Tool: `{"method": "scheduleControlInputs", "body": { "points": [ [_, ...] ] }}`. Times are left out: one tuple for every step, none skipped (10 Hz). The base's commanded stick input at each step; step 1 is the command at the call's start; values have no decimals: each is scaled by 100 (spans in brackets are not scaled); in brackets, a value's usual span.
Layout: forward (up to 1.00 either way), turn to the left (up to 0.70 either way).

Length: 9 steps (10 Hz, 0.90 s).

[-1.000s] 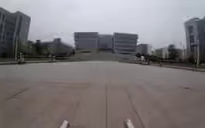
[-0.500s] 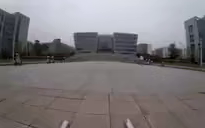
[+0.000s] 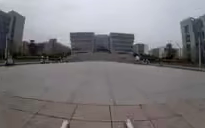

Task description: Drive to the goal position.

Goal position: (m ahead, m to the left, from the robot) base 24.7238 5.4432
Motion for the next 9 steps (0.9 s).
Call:
{"method": "scheduleControlInputs", "body": {
  "points": [
    [100,0],
    [100,-6],
    [100,-13],
    [100,-26],
    [100,0],
    [100,0],
    [100,0],
    [100,0],
    [100,0]
  ]
}}
